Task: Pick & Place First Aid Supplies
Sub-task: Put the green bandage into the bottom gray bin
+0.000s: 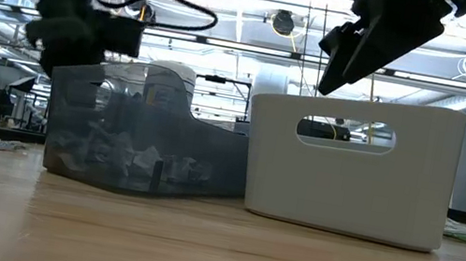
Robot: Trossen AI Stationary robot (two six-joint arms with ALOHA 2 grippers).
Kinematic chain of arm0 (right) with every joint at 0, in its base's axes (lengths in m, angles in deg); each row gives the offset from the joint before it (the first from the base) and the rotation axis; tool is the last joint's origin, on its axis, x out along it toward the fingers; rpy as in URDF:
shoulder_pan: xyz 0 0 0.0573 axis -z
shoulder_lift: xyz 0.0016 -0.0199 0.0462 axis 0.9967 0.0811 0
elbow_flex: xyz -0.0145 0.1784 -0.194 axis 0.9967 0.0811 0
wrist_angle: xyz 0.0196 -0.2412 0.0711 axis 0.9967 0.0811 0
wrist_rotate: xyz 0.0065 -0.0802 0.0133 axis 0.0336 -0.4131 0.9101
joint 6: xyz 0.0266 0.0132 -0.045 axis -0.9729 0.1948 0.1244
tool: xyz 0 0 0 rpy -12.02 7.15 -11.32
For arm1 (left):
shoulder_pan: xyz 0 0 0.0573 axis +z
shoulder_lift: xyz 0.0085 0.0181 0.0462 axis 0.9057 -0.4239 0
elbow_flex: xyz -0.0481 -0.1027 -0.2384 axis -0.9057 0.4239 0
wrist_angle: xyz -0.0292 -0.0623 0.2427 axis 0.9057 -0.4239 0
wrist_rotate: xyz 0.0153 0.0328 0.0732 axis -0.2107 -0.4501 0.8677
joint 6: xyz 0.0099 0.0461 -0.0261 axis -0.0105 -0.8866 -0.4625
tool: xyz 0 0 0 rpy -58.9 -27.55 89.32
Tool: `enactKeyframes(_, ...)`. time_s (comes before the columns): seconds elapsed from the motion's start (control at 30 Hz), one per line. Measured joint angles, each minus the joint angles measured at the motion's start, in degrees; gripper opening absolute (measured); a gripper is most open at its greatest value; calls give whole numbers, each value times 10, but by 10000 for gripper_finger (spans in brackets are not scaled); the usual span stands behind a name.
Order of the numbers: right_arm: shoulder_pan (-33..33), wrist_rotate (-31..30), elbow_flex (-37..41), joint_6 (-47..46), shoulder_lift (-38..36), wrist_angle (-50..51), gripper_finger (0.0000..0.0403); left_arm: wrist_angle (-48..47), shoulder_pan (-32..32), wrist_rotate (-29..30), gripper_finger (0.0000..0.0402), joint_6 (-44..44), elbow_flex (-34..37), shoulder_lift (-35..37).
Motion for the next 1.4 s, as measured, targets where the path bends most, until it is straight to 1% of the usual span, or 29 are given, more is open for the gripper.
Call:
enactKeyframes(0.1,0,-5,0,1,0,-7,216,46,-16,11,214,10,34,0)
enactKeyframes(0.23,0,-16,0,1,0,-26,216,101,-31,47,214,35,72,0)
enactKeyframes(0.33,0,-17,0,1,0,-42,216,142,-36,52,214,29,93,0)
enactKeyframes(0.43,0,-17,0,1,0,-48,216,159,-38,58,214,30,105,0)
enactKeyframes(0.63,0,-17,0,6,0,-58,216,155,-38,66,214,25,112,-9)
enactKeyframes(0.7,0,-17,0,6,0,-60,216,170,-38,62,210,9,112,-9)
enactKeyframes(0.77,0,-24,0,8,0,-60,216,179,-38,56,196,-7,112,-20)
enactKeyframes(0.87,0,-31,0,8,0,-64,216,181,-38,46,157,-11,112,-26)
enactKeyframes(1.0,0,-31,0,8,0,-67,216,178,-38,32,84,-5,111,-31)
enactKeyframes(1.1,1,-30,0,14,0,-66,216,176,-37,33,26,-5,111,-31)
enactKeyframes(1.13,2,-30,0,19,0,-66,216,176,-38,31,14,-4,111,-31)
enactKeyframes(1.3,7,-30,0,23,0,-66,216,172,-38,20,8,11,111,-19)
enactKeyframes(1.4,12,-30,0,23,0,-67,216,174,-38,14,4,11,111,12)
